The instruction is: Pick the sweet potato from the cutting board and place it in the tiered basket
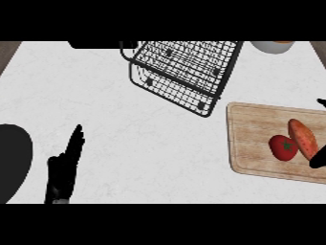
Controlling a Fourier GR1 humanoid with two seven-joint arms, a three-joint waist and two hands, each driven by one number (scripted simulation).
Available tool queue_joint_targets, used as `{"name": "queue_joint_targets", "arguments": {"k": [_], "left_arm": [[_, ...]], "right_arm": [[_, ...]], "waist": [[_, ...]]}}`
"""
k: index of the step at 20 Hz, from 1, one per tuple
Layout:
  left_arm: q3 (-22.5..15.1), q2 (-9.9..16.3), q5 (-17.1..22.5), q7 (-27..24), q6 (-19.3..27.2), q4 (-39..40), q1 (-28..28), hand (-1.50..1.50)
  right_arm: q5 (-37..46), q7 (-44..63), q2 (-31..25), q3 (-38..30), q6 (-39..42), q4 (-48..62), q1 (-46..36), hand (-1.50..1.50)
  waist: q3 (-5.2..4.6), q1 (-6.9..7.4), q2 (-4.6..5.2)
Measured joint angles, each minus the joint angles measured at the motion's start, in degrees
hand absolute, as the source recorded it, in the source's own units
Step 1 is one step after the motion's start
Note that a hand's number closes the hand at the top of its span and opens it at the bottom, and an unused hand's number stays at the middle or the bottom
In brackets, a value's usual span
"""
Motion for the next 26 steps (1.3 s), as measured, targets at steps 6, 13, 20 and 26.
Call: {"name": "queue_joint_targets", "arguments": {"k": [6, 13, 20, 26], "left_arm": [[1.1, -0.2, -0.6, 0.5, -1.1, 0.2, 0.0, 0.00], [2.4, -1.4, -1.7, -1.0, -1.9, 1.7, -0.7, 0.00], [2.3, -2.6, -3.1, -0.5, -1.6, 0.3, 0.4, 0.00], [3.3, -2.6, -3.1, 0.4, -3.0, -0.2, 0.2, 0.00]], "right_arm": [[2.2, 1.1, 2.2, -0.9, 3.7, 2.1, -0.9, -1.50], [5.4, 0.2, 4.9, -2.6, 6.2, 6.4, -4.0, -1.50], [8.1, -3.1, 6.4, -3.9, 6.2, 12.3, -4.0, -1.50], [10.3, -7.0, 7.2, -5.3, 5.3, 17.3, -4.2, -1.50]], "waist": [[-0.05, -0.05, 0.04], [0.05, -0.04, -0.03], [0.00, 0.01, 0.01], [0.00, -0.02, 0.03]]}}
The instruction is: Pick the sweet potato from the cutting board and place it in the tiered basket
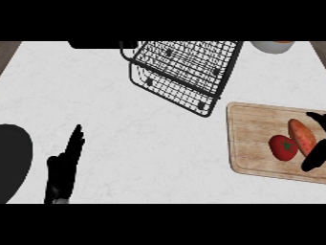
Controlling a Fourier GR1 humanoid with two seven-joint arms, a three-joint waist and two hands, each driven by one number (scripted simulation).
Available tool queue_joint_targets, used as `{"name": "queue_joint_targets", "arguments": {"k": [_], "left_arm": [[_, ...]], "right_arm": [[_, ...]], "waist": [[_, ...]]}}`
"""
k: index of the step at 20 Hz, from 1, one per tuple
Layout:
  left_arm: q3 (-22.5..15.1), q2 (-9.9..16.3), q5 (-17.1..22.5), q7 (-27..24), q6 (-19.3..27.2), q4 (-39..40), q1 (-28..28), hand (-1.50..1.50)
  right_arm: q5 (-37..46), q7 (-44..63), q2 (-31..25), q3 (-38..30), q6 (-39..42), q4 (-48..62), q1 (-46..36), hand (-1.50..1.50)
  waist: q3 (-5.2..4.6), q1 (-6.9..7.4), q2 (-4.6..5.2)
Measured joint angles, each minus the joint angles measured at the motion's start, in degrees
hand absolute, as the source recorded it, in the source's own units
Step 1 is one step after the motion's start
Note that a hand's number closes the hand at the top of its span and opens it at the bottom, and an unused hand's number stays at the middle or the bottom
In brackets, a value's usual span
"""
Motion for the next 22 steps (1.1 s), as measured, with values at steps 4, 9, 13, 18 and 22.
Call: {"name": "queue_joint_targets", "arguments": {"k": [4, 9, 13, 18, 22], "left_arm": [[0.4, -0.3, -0.4, 0.2, -0.5, -0.7, 0.4, 0.00], [1.5, 0.1, -0.5, 0.9, -1.7, -0.7, 0.1, 0.00], [1.8, -0.5, -1.0, 0.1, -1.6, 1.0, -0.9, 0.00], [1.6, -1.3, -1.8, 0.3, -0.7, 0.7, -0.9, 0.00], [1.8, -1.1, -1.6, -0.2, -1.3, 1.0, -0.7, 0.00]], "right_arm": [[1.5, -1.2, 0.8, -0.6, -0.2, 0.3, 1.0, 1.50], [4.3, -3.2, 2.1, -0.4, -3.1, 1.3, 1.2, 1.50], [6.1, -7.4, 1.7, 0.3, -5.1, 4.0, 0.1, 1.50], [10.7, -12.8, 1.3, 2.4, -11.0, 5.6, 0.1, 1.50], [14.7, -7.4, 7.6, 7.7, -12.9, -1.0, 0.2, 1.50]], "waist": [[-0.04, -0.05, -0.01], [-0.35, -0.16, -0.11], [-0.52, -0.20, -0.23], [-0.66, -0.12, -0.32], [-0.78, -0.37, -0.48]]}}
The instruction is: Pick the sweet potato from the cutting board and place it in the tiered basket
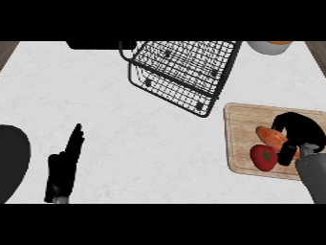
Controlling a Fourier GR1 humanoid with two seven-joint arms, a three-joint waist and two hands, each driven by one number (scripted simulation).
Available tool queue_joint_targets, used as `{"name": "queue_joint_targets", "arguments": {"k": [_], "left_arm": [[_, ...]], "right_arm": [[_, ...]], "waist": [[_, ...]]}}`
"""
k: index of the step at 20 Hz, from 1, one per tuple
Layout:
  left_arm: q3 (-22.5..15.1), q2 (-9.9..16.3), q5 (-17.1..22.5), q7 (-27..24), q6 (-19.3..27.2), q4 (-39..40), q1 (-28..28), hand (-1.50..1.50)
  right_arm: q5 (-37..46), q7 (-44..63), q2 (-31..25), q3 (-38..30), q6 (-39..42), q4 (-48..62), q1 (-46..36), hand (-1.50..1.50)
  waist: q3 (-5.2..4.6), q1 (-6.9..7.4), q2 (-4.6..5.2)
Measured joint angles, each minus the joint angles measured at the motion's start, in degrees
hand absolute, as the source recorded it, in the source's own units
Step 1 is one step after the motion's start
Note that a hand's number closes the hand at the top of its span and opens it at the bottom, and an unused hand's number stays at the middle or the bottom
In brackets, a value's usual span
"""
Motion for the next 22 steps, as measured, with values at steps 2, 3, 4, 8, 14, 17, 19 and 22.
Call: {"name": "queue_joint_targets", "arguments": {"k": [2, 3, 4, 8, 14, 17, 19, 22], "left_arm": [[-0.1, -0.2, -0.1, 0.4, 0.3, -0.2, 0.0, 0.00], [0.2, 0.0, 0.2, 0.7, 0.0, -0.4, 0.0, 0.00], [0.0, -0.1, 0.2, 0.5, 0.0, -0.9, 0.8, 0.00], [0.0, -0.6, -0.3, -0.2, 0.7, -0.6, 1.0, 0.00], [1.0, -0.2, 0.4, 1.4, 0.5, 0.0, -0.2, 0.00], [0.9, -0.4, 0.2, 0.9, 0.6, 0.0, 0.2, 0.00], [0.5, -0.5, -0.3, -0.4, 0.6, 0.0, 0.8, 0.00], [1.2, 0.2, 0.1, -0.2, -0.1, 0.5, 0.1, 0.00]], "right_arm": [[2.3, 4.0, 4.6, 3.4, -1.1, -3.9, 0.2, 1.50], [2.7, 5.9, 6.7, 4.4, -1.7, -6.0, 0.4, 1.50], [3.1, 8.0, 8.9, 5.3, -2.3, -8.4, 0.9, 1.50], [3.9, 13.6, 14.2, 6.8, -4.9, -17.4, 2.6, 1.50], [2.7, 21.9, 19.7, 6.3, -6.9, -35.7, 2.5, 1.50], [3.3, 25.9, 19.7, 6.0, -4.6, -45.4, -0.2, 1.50], [4.6, 28.0, 19.0, 6.2, -2.8, -50.5, -2.4, 1.50], [4.6, 29.6, 17.2, 4.8, 2.0, -56.2, -7.4, 1.50]], "waist": [[0.03, -0.05, -0.07], [0.16, -0.07, -0.02], [0.28, -0.09, -0.01], [0.59, -0.30, 0.09], [0.64, -1.19, -0.08], [0.65, -1.10, -0.13], [0.68, -0.83, -0.09], [0.69, -0.48, 0.07]]}}
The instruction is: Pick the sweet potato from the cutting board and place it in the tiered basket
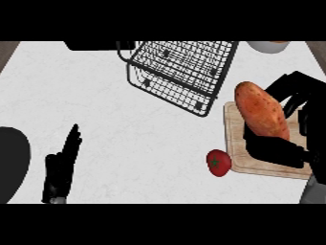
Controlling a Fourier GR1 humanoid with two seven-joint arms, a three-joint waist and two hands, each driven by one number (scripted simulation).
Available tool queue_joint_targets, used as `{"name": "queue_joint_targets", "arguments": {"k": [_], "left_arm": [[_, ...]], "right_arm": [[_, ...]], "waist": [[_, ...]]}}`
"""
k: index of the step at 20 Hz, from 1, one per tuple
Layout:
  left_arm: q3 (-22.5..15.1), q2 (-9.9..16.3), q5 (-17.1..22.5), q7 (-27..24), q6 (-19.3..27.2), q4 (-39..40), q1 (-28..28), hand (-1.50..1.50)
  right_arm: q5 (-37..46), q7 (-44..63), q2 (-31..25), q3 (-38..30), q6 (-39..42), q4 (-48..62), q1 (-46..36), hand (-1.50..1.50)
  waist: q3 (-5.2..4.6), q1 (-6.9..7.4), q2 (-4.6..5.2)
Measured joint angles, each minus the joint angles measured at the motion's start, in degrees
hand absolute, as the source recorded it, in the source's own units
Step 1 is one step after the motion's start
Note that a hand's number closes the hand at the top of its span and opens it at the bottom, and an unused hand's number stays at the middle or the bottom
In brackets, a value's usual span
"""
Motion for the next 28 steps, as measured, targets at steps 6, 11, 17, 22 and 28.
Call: {"name": "queue_joint_targets", "arguments": {"k": [6, 11, 17, 22, 28], "left_arm": [[-0.5, -0.6, -0.4, -0.3, -0.2, -0.1, -0.1, 0.00], [-0.5, -0.9, -0.4, -0.6, -0.4, 0.4, -0.6, 0.00], [-0.1, -0.8, -0.5, -1.1, -0.7, 1.3, -1.6, 0.00], [-0.7, -1.0, -0.9, -0.4, -0.8, 0.3, -0.7, 0.00], [0.2, -0.7, -0.7, 0.0, -1.0, 0.9, -1.9, 0.00]], "right_arm": [[-0.1, 2.5, 0.5, -3.2, 5.6, 0.1, -13.0, 1.50], [0.0, 2.0, 0.5, -8.1, 6.7, 8.8, -22.6, 1.50], [1.3, 0.7, 0.2, -12.5, 4.7, 22.2, -30.4, 1.50], [1.6, -2.2, -0.1, -14.5, 0.5, 32.4, -33.5, 1.50], [2.0, -7.3, 0.4, -14.6, -6.6, 46.9, -36.7, 1.50]], "waist": [[0.04, 0.66, 0.15], [0.06, 0.96, 0.27], [0.09, 1.26, 0.41], [0.08, 1.33, 0.48], [0.10, 1.60, 0.62]]}}
